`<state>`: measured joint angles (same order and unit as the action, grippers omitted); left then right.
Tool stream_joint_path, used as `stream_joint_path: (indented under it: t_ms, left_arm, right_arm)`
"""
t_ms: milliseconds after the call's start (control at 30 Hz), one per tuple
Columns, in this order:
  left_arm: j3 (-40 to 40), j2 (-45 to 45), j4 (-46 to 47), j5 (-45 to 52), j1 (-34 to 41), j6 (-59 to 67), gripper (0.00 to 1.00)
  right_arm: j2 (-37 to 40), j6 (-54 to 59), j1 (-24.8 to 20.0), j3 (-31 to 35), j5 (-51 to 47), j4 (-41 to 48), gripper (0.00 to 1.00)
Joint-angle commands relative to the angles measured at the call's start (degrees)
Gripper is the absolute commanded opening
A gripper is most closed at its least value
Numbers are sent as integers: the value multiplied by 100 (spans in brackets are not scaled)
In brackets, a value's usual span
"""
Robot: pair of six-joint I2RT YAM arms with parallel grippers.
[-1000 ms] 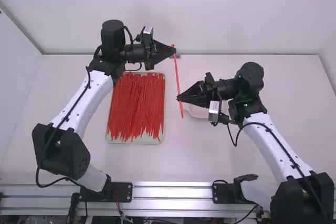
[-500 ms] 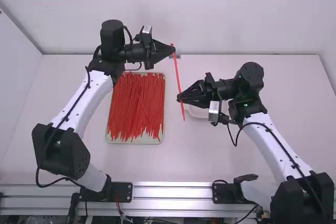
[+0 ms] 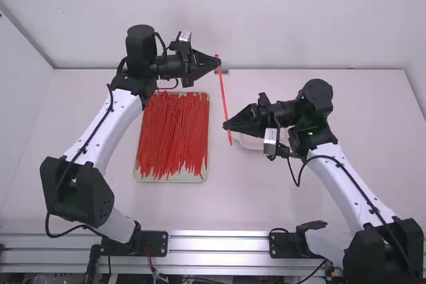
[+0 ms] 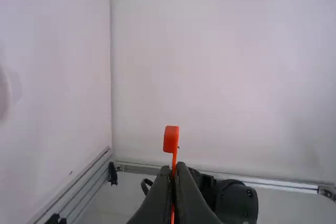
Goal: Fasten the cable tie
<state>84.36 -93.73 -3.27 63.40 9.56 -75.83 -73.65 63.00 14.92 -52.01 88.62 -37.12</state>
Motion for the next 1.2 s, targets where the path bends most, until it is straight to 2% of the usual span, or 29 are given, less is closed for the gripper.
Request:
stream_joint_path:
  t_ms: [0, 133, 267, 300, 433, 467, 533, 600, 667, 867, 1000, 1100, 1167]
  left_arm:
    - [-42, 13, -15, 328, -20, 691, 2]
    - [-44, 13, -4, 531, -13, 1982, 2]
    - [-44, 13, 214, 662, -13, 3169, 2]
    - [-44, 13, 393, 612, -13, 3620, 2]
    - [-44, 13, 656, 409, -24, 4192, 2]
    - [-44, 13, 656, 404, -24, 4199, 2]
    - [-44, 13, 577, 479, -26, 4282, 2]
    - [-44, 13, 535, 509, -11, 4286, 2]
    - [-44, 13, 542, 494, -31, 4286, 2]
    - [-44, 13, 586, 494, -2, 4321, 2]
    - [-44, 13, 586, 511, -2, 5062, 2]
    - [-44, 13, 509, 511, 15, 5987, 2]
    - [-42, 13, 382, 507, 13, 6218, 2]
  right_arm:
    - [101, -699, -24, 20, 9, -22, 0]
    - [101, -1906, 24, 24, 9, -343, 0]
    - [101, -3136, 15, 22, -24, -1150, 0]
    - [101, -3829, 42, 22, -188, -1591, 0]
    - [101, -5665, 197, 24, -741, -2568, 0]
    - [101, -5803, 208, 24, -782, -2640, 0]
    - [101, -7088, 319, 24, -1016, -3086, 0]
    - [101, -7836, 348, 24, -1237, -3193, 0]
    - [98, -8286, 308, 24, -1399, -3200, 0]
    - [98, -8352, -7, 31, -1552, -3154, 0]
    - [98, -8607, -79, 31, -1558, -3147, 0]
    - [90, -9724, -42, 22, -2079, -3134, 0]
    - [90, -9991, -83, 22, -2295, -3060, 0]
